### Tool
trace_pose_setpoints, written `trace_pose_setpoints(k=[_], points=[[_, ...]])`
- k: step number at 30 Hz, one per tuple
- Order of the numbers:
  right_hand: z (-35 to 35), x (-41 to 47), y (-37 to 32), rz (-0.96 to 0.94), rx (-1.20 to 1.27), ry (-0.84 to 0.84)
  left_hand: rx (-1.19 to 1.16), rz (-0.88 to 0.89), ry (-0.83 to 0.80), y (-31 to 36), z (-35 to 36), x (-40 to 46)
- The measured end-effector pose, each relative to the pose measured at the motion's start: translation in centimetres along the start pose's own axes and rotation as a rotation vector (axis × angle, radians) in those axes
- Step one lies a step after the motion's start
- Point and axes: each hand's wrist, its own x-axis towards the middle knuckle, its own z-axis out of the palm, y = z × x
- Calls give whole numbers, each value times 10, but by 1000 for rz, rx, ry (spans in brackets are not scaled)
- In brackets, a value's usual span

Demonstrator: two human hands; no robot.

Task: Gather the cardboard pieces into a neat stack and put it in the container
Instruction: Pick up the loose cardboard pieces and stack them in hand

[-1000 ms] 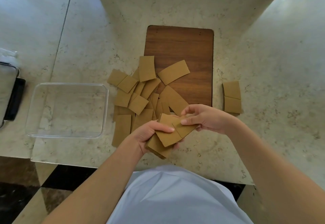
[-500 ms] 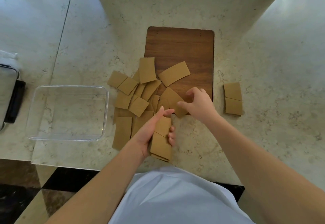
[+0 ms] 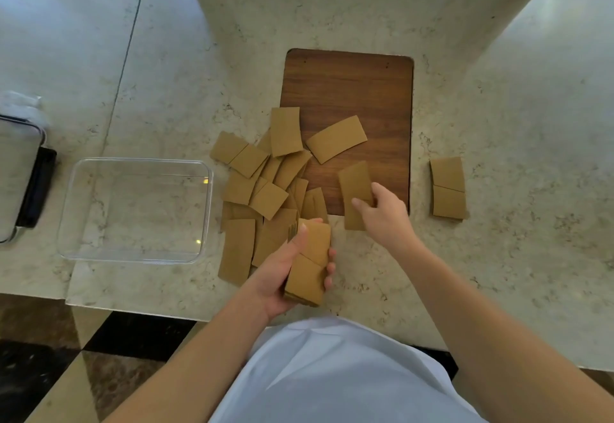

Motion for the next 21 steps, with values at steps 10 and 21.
trace_pose_setpoints(k=[10,21], points=[[0,-58,-29,52,89,-307,146,216,75,11,16,33],[-22,80,-70,-327,-701,-62,-112,264,56,25,18,35]])
